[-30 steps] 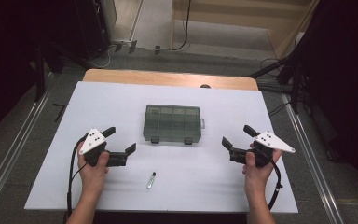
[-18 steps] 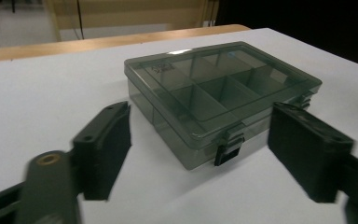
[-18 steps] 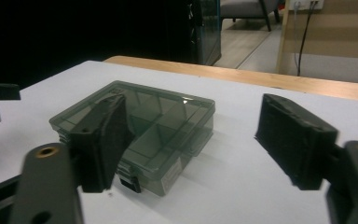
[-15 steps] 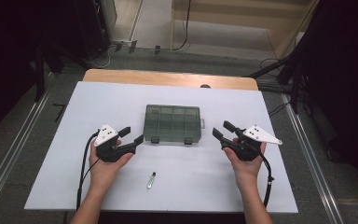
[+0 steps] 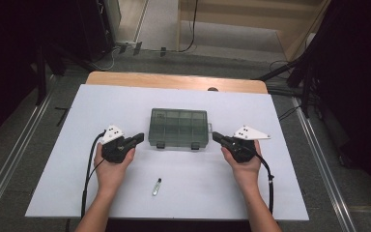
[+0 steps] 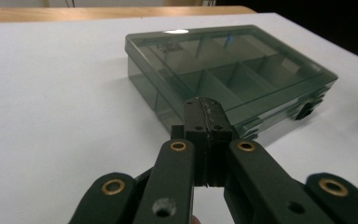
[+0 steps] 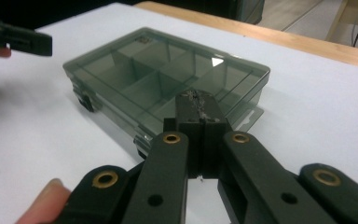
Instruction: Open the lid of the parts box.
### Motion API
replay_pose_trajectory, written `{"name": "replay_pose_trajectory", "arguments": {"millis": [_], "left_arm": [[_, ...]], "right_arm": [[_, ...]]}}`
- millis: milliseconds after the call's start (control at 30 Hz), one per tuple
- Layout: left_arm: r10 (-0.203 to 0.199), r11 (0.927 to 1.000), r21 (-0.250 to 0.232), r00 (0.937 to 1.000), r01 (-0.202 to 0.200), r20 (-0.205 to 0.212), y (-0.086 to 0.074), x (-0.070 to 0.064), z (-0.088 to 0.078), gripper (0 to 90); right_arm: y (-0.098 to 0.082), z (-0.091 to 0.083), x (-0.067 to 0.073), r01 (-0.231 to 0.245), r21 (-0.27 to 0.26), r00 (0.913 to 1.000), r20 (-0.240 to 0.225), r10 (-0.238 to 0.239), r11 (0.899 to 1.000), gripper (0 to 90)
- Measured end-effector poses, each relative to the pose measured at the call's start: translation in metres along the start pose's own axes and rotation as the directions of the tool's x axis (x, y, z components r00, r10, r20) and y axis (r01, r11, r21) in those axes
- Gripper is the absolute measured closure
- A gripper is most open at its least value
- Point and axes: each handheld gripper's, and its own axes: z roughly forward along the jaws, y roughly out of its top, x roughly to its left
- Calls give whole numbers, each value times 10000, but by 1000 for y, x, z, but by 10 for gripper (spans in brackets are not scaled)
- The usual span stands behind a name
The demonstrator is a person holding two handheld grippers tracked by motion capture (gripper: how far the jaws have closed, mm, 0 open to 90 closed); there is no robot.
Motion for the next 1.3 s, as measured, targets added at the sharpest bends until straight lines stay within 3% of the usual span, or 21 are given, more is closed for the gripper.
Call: {"name": "replay_pose_trajectory", "arguments": {"millis": [233,567,1300], "left_arm": [[96,9986,512,9999,-103,140,-6,4,10,897],[294,9969,729,9996,-296,43,-11,3,12,894],[249,9933,1131,9997,-249,8,-13,3,17,897]], "right_arm": [[-5,9,2,460,684,9988,144,-470,9966,900],[-18,19,-4,209,1580,9992,305,-260,9872,900],[-24,29,-2,200,2095,9988,391,-289,9776,900]]}}
